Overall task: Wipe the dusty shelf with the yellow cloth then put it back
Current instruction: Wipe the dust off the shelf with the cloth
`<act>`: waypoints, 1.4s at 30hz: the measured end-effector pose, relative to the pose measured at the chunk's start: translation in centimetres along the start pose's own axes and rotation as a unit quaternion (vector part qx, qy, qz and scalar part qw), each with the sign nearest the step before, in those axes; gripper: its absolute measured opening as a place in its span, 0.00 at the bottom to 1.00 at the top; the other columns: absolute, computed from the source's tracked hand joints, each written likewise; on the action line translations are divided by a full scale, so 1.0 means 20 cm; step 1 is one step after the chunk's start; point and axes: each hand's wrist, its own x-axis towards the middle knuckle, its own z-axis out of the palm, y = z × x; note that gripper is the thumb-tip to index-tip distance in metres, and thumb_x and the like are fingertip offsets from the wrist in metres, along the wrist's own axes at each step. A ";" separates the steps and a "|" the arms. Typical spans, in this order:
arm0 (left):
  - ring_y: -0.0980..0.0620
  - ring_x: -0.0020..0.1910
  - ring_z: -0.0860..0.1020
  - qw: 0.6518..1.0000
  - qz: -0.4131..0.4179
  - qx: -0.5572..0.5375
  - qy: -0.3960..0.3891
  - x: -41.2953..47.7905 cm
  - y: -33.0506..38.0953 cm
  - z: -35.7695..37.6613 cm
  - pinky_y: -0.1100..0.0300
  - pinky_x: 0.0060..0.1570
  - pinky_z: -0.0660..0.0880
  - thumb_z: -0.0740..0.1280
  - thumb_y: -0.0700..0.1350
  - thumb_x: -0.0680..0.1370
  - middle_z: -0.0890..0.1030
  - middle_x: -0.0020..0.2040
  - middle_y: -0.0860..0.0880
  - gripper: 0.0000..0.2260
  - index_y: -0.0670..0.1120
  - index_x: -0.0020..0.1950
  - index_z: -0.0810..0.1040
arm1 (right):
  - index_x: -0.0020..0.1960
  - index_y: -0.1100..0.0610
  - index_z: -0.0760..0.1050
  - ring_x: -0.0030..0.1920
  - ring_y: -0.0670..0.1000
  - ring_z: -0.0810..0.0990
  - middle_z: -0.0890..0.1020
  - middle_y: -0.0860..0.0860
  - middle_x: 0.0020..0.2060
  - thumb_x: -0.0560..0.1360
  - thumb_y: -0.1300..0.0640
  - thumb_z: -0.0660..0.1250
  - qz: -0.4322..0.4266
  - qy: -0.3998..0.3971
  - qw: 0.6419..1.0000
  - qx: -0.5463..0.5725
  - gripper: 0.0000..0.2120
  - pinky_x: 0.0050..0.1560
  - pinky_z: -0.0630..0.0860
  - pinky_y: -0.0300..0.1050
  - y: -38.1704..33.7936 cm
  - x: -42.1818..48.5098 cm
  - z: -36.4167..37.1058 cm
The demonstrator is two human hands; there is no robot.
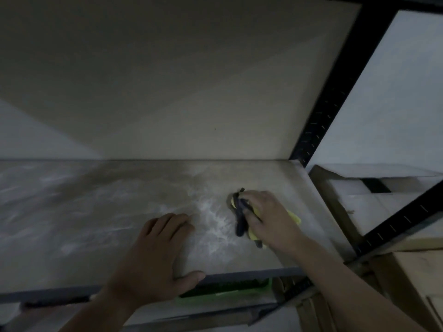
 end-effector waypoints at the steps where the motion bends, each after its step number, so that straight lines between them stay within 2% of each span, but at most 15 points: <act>1: 0.45 0.68 0.73 1.000 0.000 0.002 0.001 0.00 0.00 0.00 0.51 0.67 0.65 0.64 0.73 0.73 0.76 0.68 0.48 0.36 0.47 0.68 0.77 | 0.65 0.51 0.73 0.58 0.49 0.74 0.78 0.47 0.60 0.78 0.55 0.62 0.000 -0.002 1.000 0.002 0.15 0.62 0.71 0.45 0.02 -0.03 -0.02; 4: 0.45 0.69 0.73 1.000 -0.003 0.005 -0.002 0.00 0.00 0.01 0.52 0.68 0.64 0.62 0.74 0.74 0.76 0.69 0.48 0.37 0.47 0.70 0.76 | 0.61 0.51 0.75 0.52 0.52 0.80 0.82 0.49 0.53 0.77 0.56 0.64 0.165 0.042 0.985 0.019 0.13 0.53 0.78 0.49 0.16 -0.07 -0.11; 8: 0.45 0.69 0.72 1.000 -0.005 0.004 -0.002 0.00 0.00 0.00 0.53 0.70 0.61 0.60 0.75 0.75 0.75 0.69 0.47 0.38 0.46 0.70 0.76 | 0.58 0.59 0.73 0.57 0.63 0.75 0.78 0.61 0.56 0.72 0.57 0.67 0.432 0.101 0.883 -0.149 0.16 0.61 0.72 0.55 0.42 0.01 -0.27; 10: 0.45 0.70 0.72 1.000 -0.001 -0.001 -0.001 0.00 0.00 0.00 0.53 0.70 0.61 0.61 0.74 0.75 0.75 0.69 0.47 0.38 0.45 0.70 0.76 | 0.59 0.60 0.73 0.57 0.63 0.75 0.78 0.62 0.56 0.73 0.57 0.64 0.416 0.081 0.890 -0.171 0.15 0.61 0.70 0.54 0.42 0.06 -0.25; 12: 0.45 0.70 0.72 1.000 -0.001 -0.005 0.001 -0.01 0.00 0.00 0.53 0.70 0.61 0.63 0.73 0.74 0.75 0.69 0.47 0.37 0.45 0.70 0.76 | 0.61 0.57 0.72 0.57 0.58 0.75 0.78 0.58 0.57 0.77 0.57 0.60 0.300 0.036 0.925 -0.230 0.13 0.59 0.70 0.49 0.32 0.07 -0.17; 16: 0.45 0.69 0.72 1.000 -0.001 -0.013 0.001 0.00 0.00 0.00 0.53 0.69 0.62 0.64 0.73 0.73 0.76 0.68 0.47 0.37 0.45 0.69 0.77 | 0.60 0.53 0.75 0.43 0.51 0.78 0.80 0.51 0.54 0.76 0.60 0.63 0.010 -0.036 0.999 -0.032 0.13 0.46 0.78 0.49 0.10 0.02 -0.07; 17: 0.45 0.69 0.73 1.000 0.000 -0.014 0.002 0.00 0.00 -0.01 0.52 0.68 0.62 0.65 0.72 0.73 0.76 0.68 0.47 0.37 0.45 0.69 0.77 | 0.58 0.52 0.77 0.39 0.49 0.78 0.80 0.50 0.52 0.76 0.59 0.64 0.015 -0.047 0.999 0.015 0.12 0.40 0.79 0.46 0.11 0.03 -0.09; 19: 0.45 0.69 0.73 1.000 0.003 -0.010 0.002 0.00 0.00 -0.01 0.52 0.69 0.63 0.64 0.72 0.74 0.76 0.68 0.47 0.37 0.45 0.69 0.77 | 0.55 0.53 0.79 0.33 0.49 0.77 0.80 0.56 0.47 0.75 0.57 0.65 0.161 -0.007 0.986 0.038 0.10 0.32 0.75 0.43 0.23 0.07 -0.15; 22: 0.45 0.70 0.72 1.000 0.002 -0.009 -0.002 -0.01 0.01 -0.01 0.52 0.70 0.64 0.63 0.73 0.74 0.75 0.69 0.47 0.37 0.45 0.70 0.76 | 0.58 0.59 0.74 0.50 0.60 0.77 0.77 0.62 0.55 0.73 0.61 0.64 0.364 0.071 0.914 -0.164 0.14 0.53 0.75 0.53 0.41 0.11 -0.23; 25: 0.45 0.71 0.72 1.000 -0.002 -0.011 -0.003 -0.01 0.00 0.00 0.52 0.71 0.62 0.63 0.73 0.75 0.75 0.70 0.47 0.38 0.45 0.71 0.76 | 0.64 0.57 0.71 0.58 0.63 0.72 0.74 0.60 0.60 0.74 0.56 0.62 0.334 0.035 0.911 -0.240 0.19 0.60 0.70 0.56 0.40 0.08 -0.18; 28: 0.45 0.70 0.71 1.000 0.002 -0.011 -0.001 -0.01 -0.01 0.01 0.52 0.70 0.62 0.63 0.73 0.74 0.74 0.70 0.47 0.37 0.45 0.71 0.76 | 0.62 0.59 0.73 0.55 0.63 0.74 0.75 0.59 0.60 0.75 0.52 0.57 0.200 0.043 0.932 -0.300 0.19 0.56 0.72 0.57 0.18 -0.05 -0.04; 33: 0.45 0.68 0.72 1.000 0.008 0.000 0.005 0.00 0.01 0.00 0.53 0.67 0.62 0.63 0.73 0.75 0.75 0.68 0.47 0.36 0.46 0.69 0.76 | 0.67 0.56 0.70 0.59 0.58 0.72 0.70 0.54 0.66 0.77 0.54 0.56 0.032 -0.005 0.995 -0.092 0.19 0.60 0.72 0.55 -0.33 -0.08 0.24; 37: 0.46 0.71 0.70 1.000 -0.001 -0.023 0.010 -0.02 0.00 0.02 0.49 0.71 0.65 0.59 0.75 0.76 0.72 0.71 0.49 0.38 0.47 0.73 0.73 | 0.64 0.47 0.69 0.49 0.49 0.77 0.75 0.49 0.57 0.79 0.55 0.60 0.147 0.136 0.978 0.059 0.14 0.46 0.72 0.33 -0.13 -0.05 0.01; 39: 0.47 0.72 0.70 1.000 0.001 -0.023 0.015 -0.02 0.00 0.03 0.48 0.72 0.65 0.57 0.76 0.76 0.71 0.72 0.49 0.38 0.48 0.73 0.72 | 0.62 0.50 0.70 0.52 0.54 0.77 0.75 0.54 0.59 0.78 0.52 0.59 0.225 0.163 0.959 -0.054 0.13 0.50 0.73 0.41 0.09 -0.06 -0.14; 42: 0.47 0.72 0.69 1.000 0.003 -0.027 0.016 -0.02 -0.02 0.04 0.51 0.73 0.62 0.57 0.76 0.76 0.70 0.72 0.50 0.38 0.48 0.73 0.71 | 0.65 0.52 0.70 0.65 0.63 0.69 0.70 0.59 0.66 0.78 0.49 0.58 0.294 0.024 0.944 -0.149 0.17 0.65 0.66 0.56 0.24 -0.09 -0.20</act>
